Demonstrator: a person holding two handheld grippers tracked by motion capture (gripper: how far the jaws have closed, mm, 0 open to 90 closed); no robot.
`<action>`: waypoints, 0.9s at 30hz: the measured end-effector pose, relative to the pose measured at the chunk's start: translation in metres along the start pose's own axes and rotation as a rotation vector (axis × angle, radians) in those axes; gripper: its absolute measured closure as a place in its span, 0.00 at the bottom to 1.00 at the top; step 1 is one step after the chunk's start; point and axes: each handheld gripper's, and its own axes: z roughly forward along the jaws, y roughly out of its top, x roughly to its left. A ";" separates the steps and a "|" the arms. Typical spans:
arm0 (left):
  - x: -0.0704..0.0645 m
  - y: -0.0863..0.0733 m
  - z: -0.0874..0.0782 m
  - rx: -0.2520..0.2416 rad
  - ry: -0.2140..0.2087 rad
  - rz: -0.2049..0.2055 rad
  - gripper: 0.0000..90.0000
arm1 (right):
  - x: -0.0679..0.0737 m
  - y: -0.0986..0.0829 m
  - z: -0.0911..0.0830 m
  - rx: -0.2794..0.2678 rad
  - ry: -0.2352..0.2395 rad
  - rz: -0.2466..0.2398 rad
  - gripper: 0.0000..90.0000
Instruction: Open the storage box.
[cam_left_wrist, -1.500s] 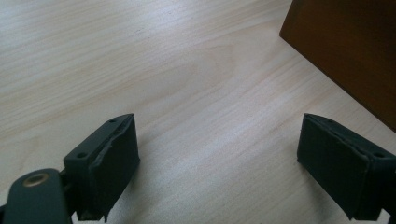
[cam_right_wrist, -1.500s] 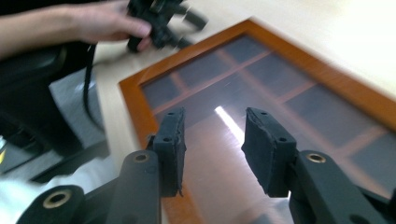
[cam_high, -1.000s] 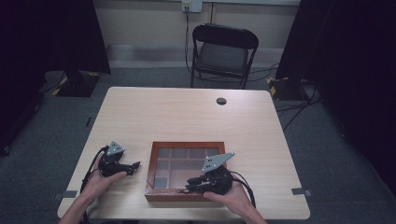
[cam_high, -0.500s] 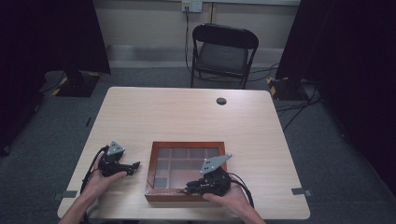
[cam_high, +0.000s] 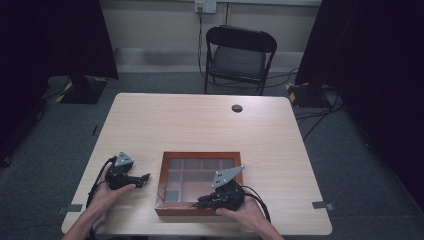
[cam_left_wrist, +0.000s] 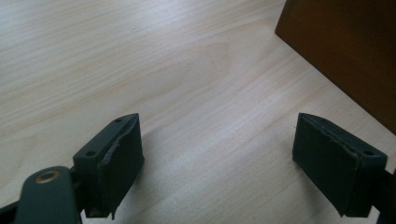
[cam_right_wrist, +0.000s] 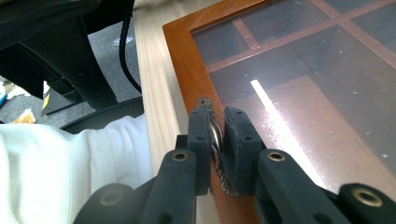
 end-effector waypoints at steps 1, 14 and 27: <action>-0.001 0.000 0.000 -0.003 -0.005 -0.007 0.18 | 0.000 0.001 0.000 0.006 0.000 -0.002 0.91; -0.007 0.006 -0.012 -0.098 -0.075 0.009 0.18 | -0.001 0.006 -0.002 0.022 0.013 0.000 0.92; -0.016 0.014 -0.021 -0.162 -0.166 0.019 0.18 | -0.003 0.022 -0.017 -0.004 0.041 0.007 0.92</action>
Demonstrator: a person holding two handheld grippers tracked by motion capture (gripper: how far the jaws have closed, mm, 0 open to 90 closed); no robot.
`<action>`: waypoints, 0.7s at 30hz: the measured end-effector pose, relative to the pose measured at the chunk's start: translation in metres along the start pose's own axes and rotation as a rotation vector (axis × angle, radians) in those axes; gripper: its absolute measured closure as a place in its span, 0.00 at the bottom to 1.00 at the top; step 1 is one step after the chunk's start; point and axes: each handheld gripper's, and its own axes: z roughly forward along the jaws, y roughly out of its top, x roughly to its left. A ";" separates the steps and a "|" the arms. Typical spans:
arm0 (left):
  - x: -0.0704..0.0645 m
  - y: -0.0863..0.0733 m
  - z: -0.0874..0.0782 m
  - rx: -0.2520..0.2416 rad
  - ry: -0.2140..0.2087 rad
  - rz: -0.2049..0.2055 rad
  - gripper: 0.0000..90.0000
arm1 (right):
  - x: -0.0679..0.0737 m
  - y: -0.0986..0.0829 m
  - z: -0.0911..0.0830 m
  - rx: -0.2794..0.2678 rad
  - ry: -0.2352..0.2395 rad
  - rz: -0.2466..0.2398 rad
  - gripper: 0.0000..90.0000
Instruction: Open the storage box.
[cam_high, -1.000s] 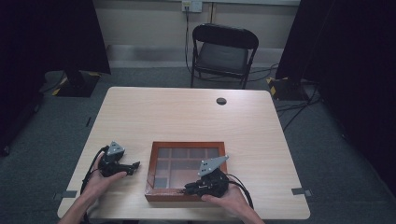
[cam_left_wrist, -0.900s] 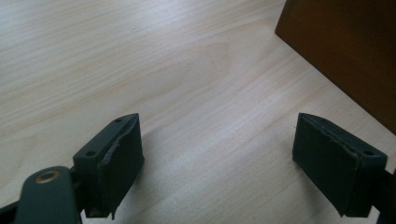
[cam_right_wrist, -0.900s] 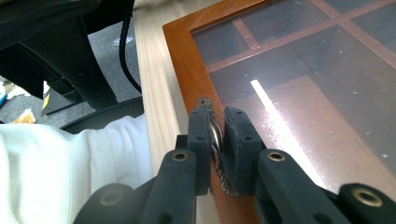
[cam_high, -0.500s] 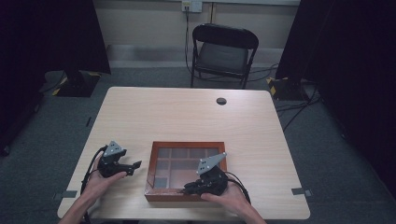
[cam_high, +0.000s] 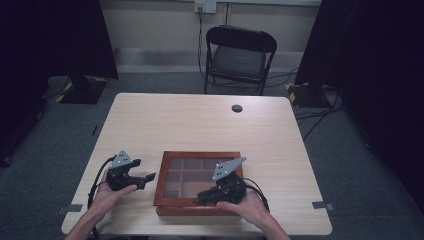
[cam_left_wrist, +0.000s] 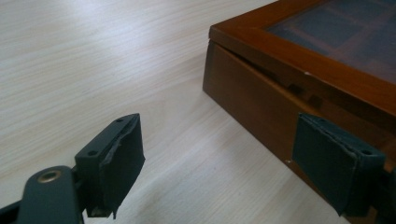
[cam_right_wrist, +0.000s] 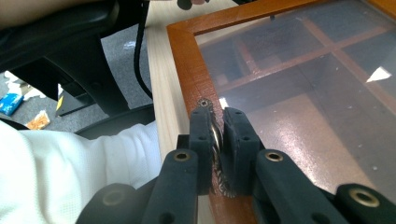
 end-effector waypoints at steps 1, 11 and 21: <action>0.000 0.000 -0.001 0.006 -0.008 0.006 0.18 | 0.000 0.001 -0.002 -0.007 0.003 0.007 0.92; -0.010 0.004 -0.004 -0.030 -0.058 0.025 0.21 | -0.001 0.013 -0.009 0.000 0.001 0.010 0.92; -0.014 0.004 -0.002 -0.027 -0.108 0.040 0.18 | -0.003 0.022 -0.014 0.009 0.015 0.016 0.92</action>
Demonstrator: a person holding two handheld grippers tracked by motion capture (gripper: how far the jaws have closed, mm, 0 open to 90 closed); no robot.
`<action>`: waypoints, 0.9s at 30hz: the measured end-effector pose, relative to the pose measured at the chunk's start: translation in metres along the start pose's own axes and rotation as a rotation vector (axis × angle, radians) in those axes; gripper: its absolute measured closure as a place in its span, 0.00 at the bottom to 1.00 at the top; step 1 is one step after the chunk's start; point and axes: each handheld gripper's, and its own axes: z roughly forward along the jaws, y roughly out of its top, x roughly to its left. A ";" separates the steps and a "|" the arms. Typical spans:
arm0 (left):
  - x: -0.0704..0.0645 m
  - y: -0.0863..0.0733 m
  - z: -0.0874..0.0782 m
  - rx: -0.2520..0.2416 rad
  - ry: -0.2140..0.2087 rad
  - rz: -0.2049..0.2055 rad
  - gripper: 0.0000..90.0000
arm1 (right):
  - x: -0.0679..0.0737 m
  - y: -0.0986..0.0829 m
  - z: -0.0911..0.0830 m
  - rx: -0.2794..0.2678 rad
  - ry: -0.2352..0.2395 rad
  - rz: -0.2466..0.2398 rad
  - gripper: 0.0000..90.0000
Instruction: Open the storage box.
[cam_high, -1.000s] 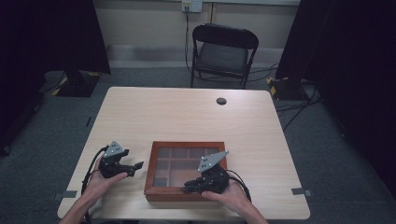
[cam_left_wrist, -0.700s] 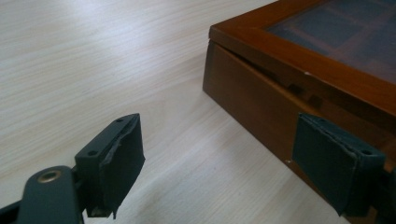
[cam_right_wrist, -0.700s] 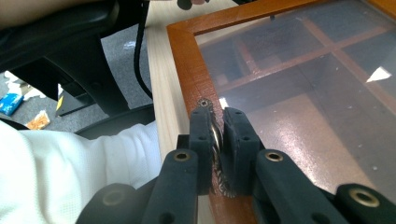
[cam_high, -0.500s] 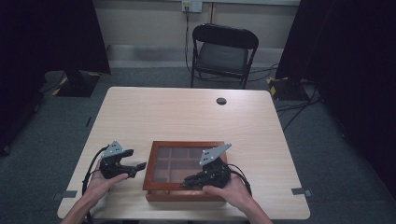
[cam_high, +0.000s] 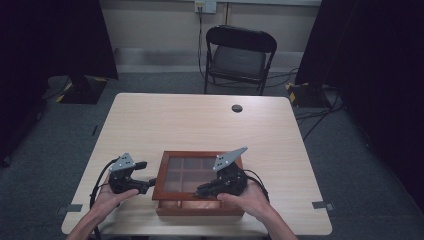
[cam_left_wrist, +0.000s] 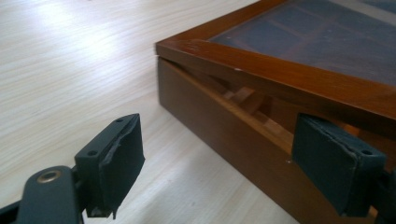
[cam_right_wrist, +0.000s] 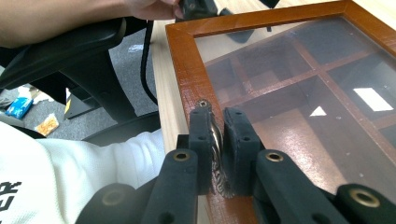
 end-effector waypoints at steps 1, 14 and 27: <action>-0.003 0.001 0.001 -0.003 -0.002 0.029 0.18 | 0.000 0.001 -0.001 -0.003 0.000 0.001 0.92; -0.005 0.002 0.002 -0.038 0.010 0.074 0.19 | -0.005 -0.004 -0.003 -0.040 0.012 0.055 0.77; -0.005 0.003 0.002 -0.052 0.008 0.052 0.18 | -0.007 -0.031 -0.035 -0.138 -0.091 0.085 0.45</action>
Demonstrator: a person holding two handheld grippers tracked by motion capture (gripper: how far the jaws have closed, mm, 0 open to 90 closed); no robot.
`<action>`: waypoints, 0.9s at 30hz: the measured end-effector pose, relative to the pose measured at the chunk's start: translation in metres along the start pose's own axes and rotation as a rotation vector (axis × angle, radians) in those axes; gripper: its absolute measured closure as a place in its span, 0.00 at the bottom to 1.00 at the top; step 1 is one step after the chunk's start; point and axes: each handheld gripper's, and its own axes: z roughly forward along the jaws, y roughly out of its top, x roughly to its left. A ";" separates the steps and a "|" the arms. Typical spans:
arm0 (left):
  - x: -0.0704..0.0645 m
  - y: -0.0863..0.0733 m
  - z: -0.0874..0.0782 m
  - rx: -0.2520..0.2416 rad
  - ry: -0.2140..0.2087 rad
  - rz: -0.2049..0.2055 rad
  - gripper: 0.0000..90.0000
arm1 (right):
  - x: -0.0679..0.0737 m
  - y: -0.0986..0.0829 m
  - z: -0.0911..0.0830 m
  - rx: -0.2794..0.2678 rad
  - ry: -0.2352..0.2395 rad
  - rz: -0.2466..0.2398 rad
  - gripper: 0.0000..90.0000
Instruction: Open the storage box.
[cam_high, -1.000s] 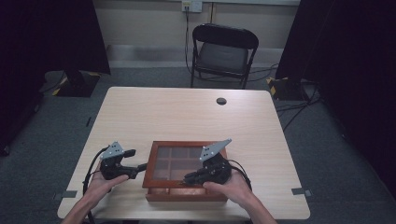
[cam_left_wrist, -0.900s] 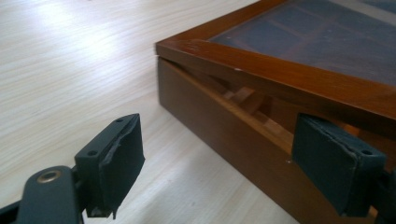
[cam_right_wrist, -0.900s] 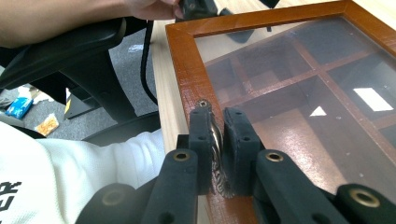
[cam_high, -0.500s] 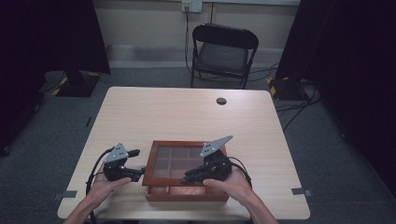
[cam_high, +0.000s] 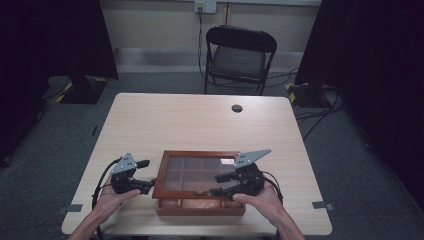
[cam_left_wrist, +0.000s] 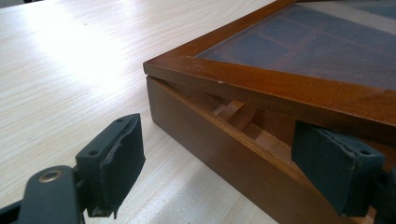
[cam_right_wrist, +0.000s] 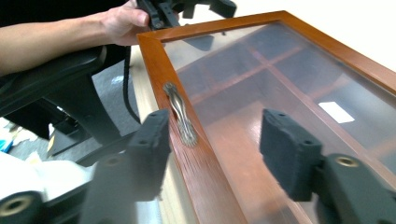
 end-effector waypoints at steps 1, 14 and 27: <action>0.000 0.000 0.000 0.001 0.001 -0.001 0.18 | 0.000 -0.004 -0.003 -0.004 -0.009 -0.002 0.40; 0.000 0.002 -0.001 -0.007 0.007 -0.018 0.21 | 0.004 -0.037 -0.032 -0.056 -0.132 -0.052 0.24; -0.004 0.007 -0.003 -0.057 -0.037 -0.030 0.23 | 0.000 -0.041 -0.043 -0.126 -0.188 -0.039 0.21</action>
